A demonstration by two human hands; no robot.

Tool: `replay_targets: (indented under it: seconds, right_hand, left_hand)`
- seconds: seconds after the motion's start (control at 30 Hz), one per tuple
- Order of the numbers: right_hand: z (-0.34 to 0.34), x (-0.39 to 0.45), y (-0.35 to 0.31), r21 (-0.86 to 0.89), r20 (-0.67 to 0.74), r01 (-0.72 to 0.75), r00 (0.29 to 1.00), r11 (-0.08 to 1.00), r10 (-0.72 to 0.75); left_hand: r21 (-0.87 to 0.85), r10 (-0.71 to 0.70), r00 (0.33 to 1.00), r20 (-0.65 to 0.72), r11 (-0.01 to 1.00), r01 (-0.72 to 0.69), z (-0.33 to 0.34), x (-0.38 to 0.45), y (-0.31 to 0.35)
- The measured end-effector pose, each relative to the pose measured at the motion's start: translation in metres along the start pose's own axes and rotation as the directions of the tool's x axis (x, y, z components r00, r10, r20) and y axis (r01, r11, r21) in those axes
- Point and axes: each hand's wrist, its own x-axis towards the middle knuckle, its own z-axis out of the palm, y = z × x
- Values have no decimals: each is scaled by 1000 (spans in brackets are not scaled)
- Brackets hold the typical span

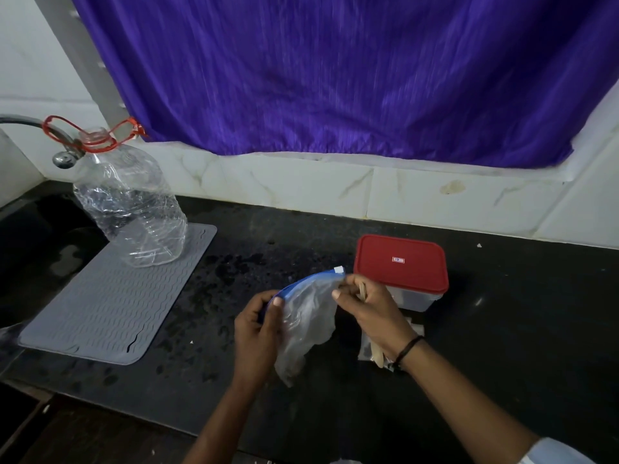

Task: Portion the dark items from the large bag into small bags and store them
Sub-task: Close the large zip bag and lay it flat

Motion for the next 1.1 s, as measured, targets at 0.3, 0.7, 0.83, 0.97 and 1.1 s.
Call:
replay_targets:
  seconds: [0.3, 0.7, 0.83, 0.97, 1.1]
  right_hand:
    - [1, 2, 16, -247, 10, 124, 992, 961, -126]
    - [10, -6, 6, -186, 91, 244, 969, 952, -230]
    - [8, -8, 3, -229, -17, 259, 963, 938, -270]
    - [1, -7, 3, -206, -60, 198, 975, 959, -214]
    - [-19, -9, 8, -234, 75, 71, 996, 970, -55]
  left_hand:
    - [240, 13, 985, 172, 969, -54, -18, 29, -2]
    - [574, 97, 827, 554, 675, -464, 13, 34, 49]
    - [576, 196, 854, 482, 664, -478, 16, 39, 52]
    - [566, 171, 879, 445, 707, -424, 12, 47, 50]
    - [447, 147, 879, 453, 816, -366, 7, 49, 52]
